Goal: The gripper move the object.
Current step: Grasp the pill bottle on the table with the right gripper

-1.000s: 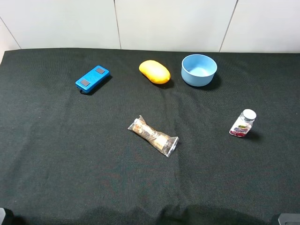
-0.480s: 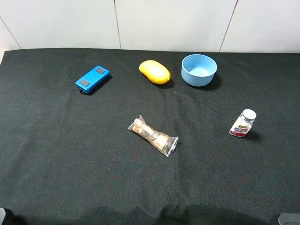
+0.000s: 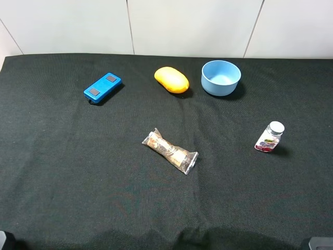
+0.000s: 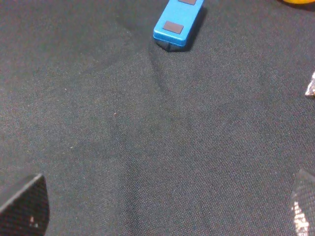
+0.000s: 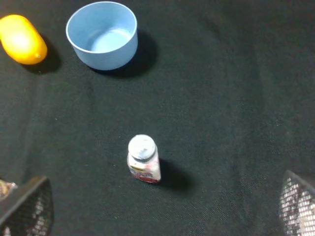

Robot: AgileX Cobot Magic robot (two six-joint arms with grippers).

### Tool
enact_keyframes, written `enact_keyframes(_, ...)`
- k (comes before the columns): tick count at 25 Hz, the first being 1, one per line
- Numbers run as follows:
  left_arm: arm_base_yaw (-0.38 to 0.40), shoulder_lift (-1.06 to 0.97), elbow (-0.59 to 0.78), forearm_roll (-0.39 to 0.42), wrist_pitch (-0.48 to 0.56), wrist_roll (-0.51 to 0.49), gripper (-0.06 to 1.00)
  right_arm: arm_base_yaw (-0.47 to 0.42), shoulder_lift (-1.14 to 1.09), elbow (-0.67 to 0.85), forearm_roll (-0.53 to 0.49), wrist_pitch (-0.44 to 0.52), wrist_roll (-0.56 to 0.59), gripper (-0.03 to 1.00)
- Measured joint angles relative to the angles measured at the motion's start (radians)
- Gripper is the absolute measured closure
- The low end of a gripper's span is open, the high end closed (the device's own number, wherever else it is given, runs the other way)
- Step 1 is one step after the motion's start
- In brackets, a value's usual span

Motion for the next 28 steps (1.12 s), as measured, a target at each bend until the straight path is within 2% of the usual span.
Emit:
enact_keyframes(5, 0.0, 0.0, 0.0, 0.0, 0.0, 0.0, -0.02, 0.0, 0.165, -0.102, 0.027, 0.042, -0.002, 0.27)
enact_keyframes(15, 0.0, 0.0, 0.0, 0.0, 0.0, 0.0, -0.02, 0.0, 0.474, -0.279, 0.04, 0.187, 0.019, 0.27)
enact_keyframes(28, 0.0, 0.0, 0.0, 0.0, 0.0, 0.0, -0.02, 0.0, 0.735, -0.323, 0.081, 0.208, 0.083, 0.27)
